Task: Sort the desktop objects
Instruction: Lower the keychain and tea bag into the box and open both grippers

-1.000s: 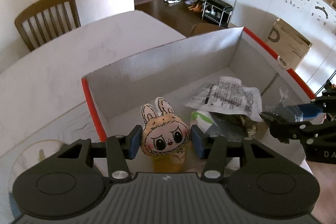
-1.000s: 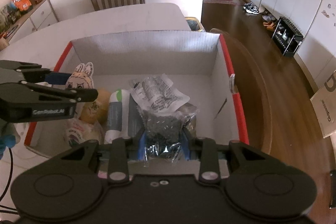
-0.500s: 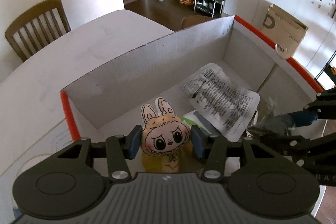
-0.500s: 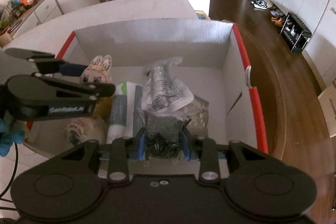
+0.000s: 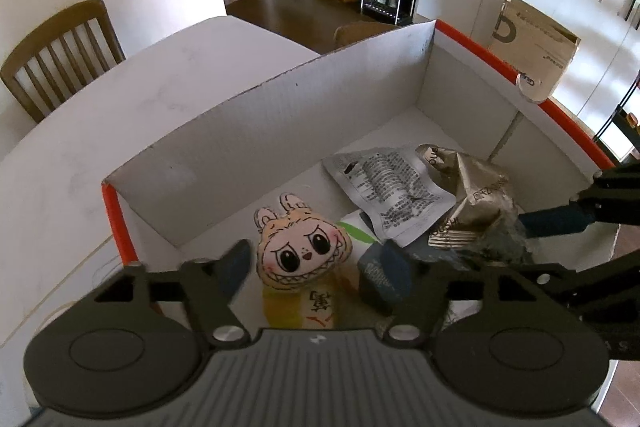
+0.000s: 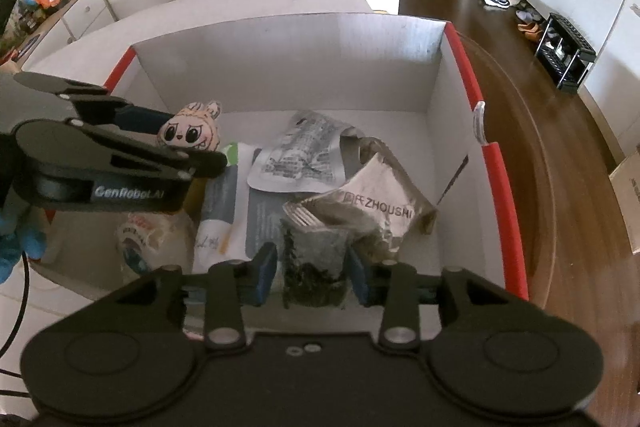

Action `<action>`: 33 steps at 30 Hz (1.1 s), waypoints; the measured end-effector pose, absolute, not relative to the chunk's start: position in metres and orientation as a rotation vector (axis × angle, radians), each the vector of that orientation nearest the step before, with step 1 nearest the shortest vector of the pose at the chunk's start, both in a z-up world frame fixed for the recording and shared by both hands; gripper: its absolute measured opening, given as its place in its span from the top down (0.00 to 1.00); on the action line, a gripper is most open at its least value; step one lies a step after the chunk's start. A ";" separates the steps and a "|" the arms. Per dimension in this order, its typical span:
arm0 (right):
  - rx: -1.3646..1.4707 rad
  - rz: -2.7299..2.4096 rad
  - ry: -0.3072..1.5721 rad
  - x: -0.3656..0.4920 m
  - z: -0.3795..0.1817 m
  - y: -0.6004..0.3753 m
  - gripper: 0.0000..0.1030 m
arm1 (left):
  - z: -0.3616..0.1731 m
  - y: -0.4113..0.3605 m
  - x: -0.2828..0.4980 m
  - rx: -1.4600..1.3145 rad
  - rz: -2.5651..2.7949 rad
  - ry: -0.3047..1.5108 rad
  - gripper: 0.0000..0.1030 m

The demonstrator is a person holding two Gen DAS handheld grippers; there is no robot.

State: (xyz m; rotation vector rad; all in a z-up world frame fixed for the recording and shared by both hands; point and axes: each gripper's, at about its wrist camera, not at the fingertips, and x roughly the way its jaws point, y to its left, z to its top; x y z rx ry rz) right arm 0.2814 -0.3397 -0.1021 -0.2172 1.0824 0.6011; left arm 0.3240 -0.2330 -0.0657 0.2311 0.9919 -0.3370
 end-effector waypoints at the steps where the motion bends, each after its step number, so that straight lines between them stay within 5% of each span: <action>1: -0.217 0.600 1.080 0.281 -0.102 -0.340 0.56 | -0.064 -0.232 0.322 0.228 -0.337 0.987 0.24; 8: -0.217 0.626 1.057 0.277 -0.097 -0.341 0.36 | -0.052 -0.220 0.309 0.182 -0.334 0.961 0.24; 33: -0.219 0.680 0.984 0.245 -0.060 -0.325 0.16 | -0.013 -0.161 0.241 0.092 -0.346 0.868 0.24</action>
